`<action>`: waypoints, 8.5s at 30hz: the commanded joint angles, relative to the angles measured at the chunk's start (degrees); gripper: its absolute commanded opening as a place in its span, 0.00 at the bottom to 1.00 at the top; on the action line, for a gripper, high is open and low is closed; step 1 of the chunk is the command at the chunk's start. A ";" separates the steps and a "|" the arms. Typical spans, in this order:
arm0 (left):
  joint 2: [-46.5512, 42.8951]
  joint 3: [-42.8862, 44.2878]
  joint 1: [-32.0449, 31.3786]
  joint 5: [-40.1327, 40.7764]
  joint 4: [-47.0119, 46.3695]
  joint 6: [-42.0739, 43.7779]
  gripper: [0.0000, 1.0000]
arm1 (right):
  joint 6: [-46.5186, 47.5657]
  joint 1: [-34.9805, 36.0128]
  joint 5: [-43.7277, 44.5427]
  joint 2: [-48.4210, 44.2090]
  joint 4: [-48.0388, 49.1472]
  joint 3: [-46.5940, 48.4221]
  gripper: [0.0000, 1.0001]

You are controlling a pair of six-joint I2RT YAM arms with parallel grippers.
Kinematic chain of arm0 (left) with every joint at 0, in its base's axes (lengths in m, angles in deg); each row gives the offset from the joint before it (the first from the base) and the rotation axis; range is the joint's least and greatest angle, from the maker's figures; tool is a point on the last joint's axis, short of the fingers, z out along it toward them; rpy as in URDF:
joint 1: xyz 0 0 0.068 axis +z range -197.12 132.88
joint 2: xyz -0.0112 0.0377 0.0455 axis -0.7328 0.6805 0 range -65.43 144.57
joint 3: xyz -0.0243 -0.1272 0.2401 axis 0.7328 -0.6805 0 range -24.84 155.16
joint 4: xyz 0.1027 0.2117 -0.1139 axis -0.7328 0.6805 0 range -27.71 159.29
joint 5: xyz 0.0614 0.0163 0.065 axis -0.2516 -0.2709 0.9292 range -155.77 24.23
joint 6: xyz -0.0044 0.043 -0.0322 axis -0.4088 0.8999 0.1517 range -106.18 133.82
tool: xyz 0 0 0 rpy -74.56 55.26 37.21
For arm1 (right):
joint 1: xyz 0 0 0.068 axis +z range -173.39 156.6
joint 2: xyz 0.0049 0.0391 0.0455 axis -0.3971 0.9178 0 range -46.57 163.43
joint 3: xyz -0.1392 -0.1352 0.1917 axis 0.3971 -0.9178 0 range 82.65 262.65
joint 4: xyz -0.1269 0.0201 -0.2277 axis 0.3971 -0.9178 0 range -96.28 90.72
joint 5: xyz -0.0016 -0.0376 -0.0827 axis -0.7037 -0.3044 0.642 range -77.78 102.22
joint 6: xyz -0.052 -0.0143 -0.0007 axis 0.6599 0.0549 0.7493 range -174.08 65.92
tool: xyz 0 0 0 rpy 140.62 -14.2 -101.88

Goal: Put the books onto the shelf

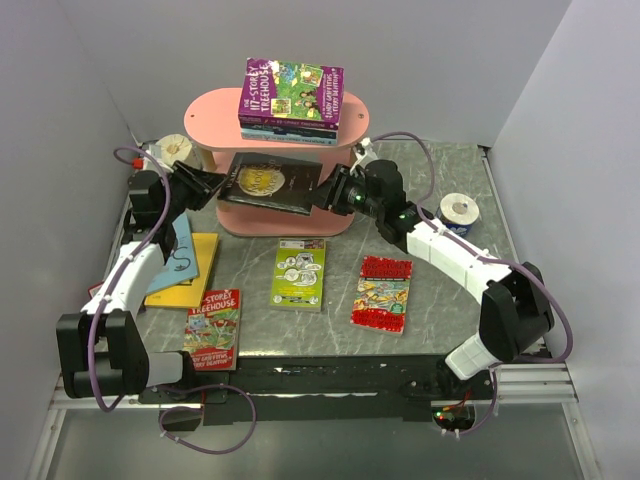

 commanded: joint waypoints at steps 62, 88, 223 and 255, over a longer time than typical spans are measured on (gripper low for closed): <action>0.32 0.56 -0.57 -4.10 -7.34 -3.90 0.34 | -9.44 -6.83 -6.04 8.60 11.27 5.42 0.37; -3.98 3.90 5.14 2.99 5.22 -0.56 0.55 | -7.87 -12.45 -3.07 -5.60 10.22 -8.00 0.50; 2.16 -1.99 6.82 -2.61 -10.32 -8.55 0.36 | -21.12 -4.98 5.39 8.25 38.60 -9.96 0.00; 6.29 -1.11 6.90 -4.80 -9.79 -8.64 0.36 | -23.50 -2.17 6.53 13.53 38.34 -5.83 0.00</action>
